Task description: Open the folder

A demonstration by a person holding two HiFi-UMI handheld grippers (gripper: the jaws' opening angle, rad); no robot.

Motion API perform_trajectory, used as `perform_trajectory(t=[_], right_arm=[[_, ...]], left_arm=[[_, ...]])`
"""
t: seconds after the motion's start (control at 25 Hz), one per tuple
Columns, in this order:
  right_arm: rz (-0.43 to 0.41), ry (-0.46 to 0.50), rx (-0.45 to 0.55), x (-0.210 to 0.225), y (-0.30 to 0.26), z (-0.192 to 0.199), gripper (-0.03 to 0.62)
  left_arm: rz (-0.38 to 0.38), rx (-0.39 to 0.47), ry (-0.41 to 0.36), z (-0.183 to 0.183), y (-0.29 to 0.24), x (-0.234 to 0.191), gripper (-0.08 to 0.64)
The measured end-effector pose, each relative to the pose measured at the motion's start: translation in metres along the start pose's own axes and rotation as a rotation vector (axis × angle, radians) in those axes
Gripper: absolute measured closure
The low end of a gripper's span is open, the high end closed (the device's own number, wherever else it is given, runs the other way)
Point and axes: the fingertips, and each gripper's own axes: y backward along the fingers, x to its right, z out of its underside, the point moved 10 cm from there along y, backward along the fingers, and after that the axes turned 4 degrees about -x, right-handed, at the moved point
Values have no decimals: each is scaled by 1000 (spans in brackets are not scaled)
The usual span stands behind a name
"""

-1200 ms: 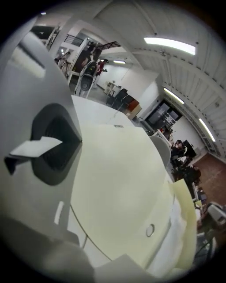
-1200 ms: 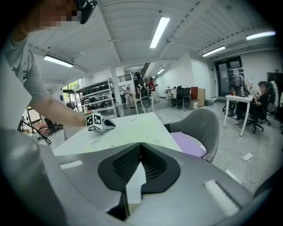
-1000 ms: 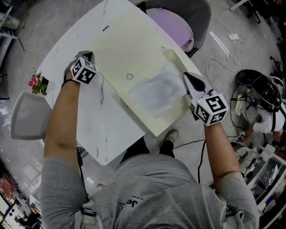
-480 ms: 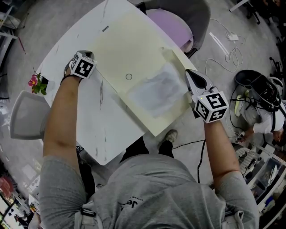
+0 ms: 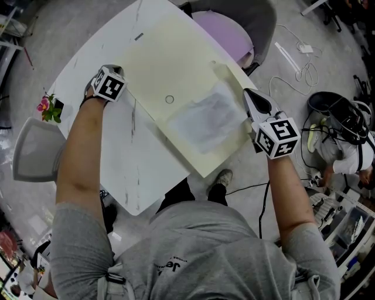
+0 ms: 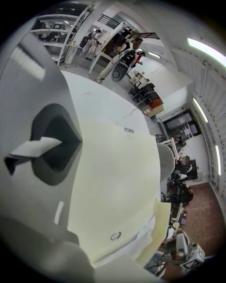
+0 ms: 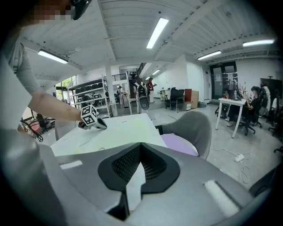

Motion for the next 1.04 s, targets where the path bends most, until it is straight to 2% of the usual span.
perform_trajectory(t=[0.48,0.6,0.76,0.92,1.04], right_arm=[[3,19,-4,-1,0,-2,591],[6,21,-3,-1,-1,-3,591],[7,28,-7,-2,-1,-3,591],[8,28,-9,-2,-1,-3,591],[6,30,-11,-3,-1,-3,591]], left_arm=[[1,-16,-17,-2,-1,0,554],[-22,-19,-22,-3,1,-2,554],[1,-16,-16,-2,-1,1,554],[-36,-19,-24,-3,3,-2,554],[-24,-18,-22,-3,2,-1,554]])
